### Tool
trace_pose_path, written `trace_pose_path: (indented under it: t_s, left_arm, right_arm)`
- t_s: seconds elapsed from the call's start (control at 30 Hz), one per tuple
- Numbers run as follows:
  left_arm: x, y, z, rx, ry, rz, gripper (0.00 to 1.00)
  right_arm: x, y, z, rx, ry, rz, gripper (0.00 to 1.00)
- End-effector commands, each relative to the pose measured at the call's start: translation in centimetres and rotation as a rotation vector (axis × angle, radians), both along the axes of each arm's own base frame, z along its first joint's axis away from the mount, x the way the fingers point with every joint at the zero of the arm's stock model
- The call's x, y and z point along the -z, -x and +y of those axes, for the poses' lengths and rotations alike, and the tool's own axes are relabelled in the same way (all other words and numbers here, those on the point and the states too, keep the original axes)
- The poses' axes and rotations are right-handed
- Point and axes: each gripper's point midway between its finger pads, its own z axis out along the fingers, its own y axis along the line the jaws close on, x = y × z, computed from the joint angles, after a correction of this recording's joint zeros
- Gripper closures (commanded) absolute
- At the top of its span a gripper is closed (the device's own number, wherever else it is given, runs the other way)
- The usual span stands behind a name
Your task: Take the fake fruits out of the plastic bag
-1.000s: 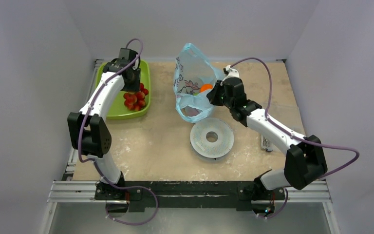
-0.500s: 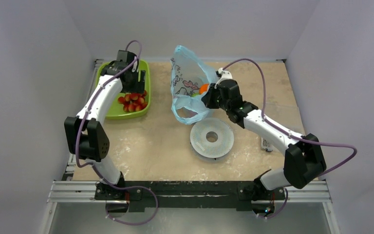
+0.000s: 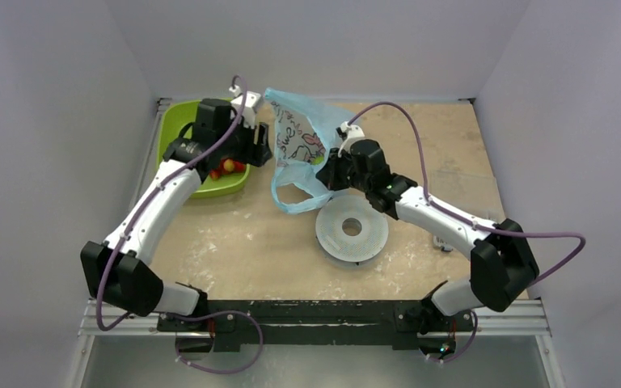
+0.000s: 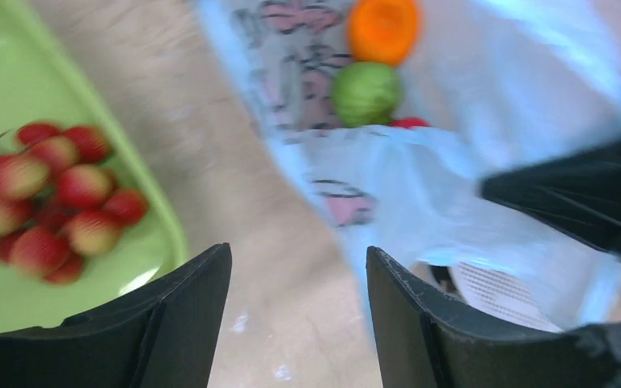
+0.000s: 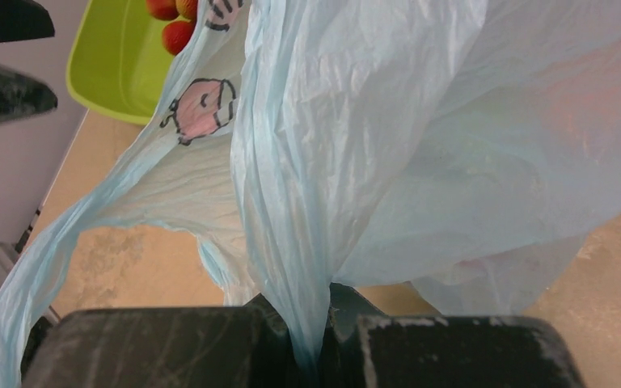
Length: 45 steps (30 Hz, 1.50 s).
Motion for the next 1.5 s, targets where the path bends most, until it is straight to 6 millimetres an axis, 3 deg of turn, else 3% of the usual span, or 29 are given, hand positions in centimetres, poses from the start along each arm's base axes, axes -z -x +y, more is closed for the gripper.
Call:
trace_pose_path:
  t_s: [0.0,0.17,0.37,0.63,0.83,1.33,1.47]
  left_arm:
    - [-3.4,2.8,-7.2,0.283,0.081,-0.177,0.39]
    - [-2.8,3.4,-10.1,0.335,0.128,-0.153,0.44]
    - [-1.2,1.4,-11.0,0.190,0.217,-0.046,0.55]
    - [0.7,-0.7,-13.7,0.053,0.406,0.056,0.66]
    - [0.8,-2.2,-15.8,0.041,0.339,0.030,0.72]
    - [7.4,-3.9,-19.1,0.041,0.163,0.197,0.76]
    - [9.0,-3.5,-19.7,0.071,0.136,0.234,0.70]
  right_arm:
    - [-1.1,0.8,2.0,-0.088,-0.027,-0.046,1.00]
    - [-1.0,0.7,0.9,-0.016,-0.001,-0.047,1.00]
    - [-1.1,0.8,-1.6,0.108,0.011,-0.044,1.00]
    - [-2.8,1.0,-2.8,0.144,0.002,-0.083,1.00]
    - [-2.7,1.3,-3.4,0.158,0.010,-0.081,1.00]
    - [-3.1,2.0,-3.9,0.151,0.010,-0.090,1.00]
    - [-3.1,2.1,-4.1,0.154,0.014,-0.091,1.00]
